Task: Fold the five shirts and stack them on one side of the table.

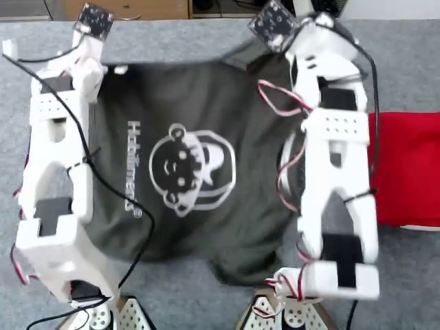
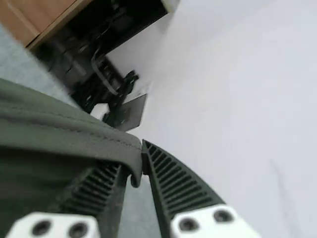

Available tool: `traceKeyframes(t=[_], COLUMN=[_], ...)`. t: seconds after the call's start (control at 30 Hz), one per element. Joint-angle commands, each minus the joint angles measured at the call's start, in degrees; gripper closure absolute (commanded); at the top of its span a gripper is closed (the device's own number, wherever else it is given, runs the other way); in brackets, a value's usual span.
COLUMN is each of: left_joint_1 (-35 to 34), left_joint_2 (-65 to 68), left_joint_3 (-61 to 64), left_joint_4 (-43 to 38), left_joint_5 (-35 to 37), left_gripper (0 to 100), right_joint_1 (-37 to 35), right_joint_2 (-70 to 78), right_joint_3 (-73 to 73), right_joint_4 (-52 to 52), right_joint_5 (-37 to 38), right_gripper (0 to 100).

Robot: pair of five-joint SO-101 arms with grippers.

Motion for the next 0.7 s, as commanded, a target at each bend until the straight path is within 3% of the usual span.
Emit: traceKeyframes(t=[0.0, 0.23, 0.4, 0.67], left_joint_1=[-1.1, -1.4, -1.7, -1.7], left_joint_2=[6.7, 22.5, 31.0, 34.2], left_joint_3=[-18.0, -44.7, -55.4, -63.5], left_joint_4=[-1.4, -1.1, -0.4, 20.5], left_joint_5=[-0.3, -0.3, -3.5, -8.8], left_gripper=[98, 98, 98, 98], right_joint_1=[-1.6, -4.1, -4.8, -4.3], right_joint_2=[6.0, 24.6, 35.6, 38.5], right_joint_3=[-15.0, -41.8, -53.5, -61.7], right_joint_4=[-4.1, -4.1, -4.0, 19.8], right_joint_5=[-0.4, 6.1, 8.8, 8.4], right_gripper=[99.7, 99.7, 99.7, 99.7])
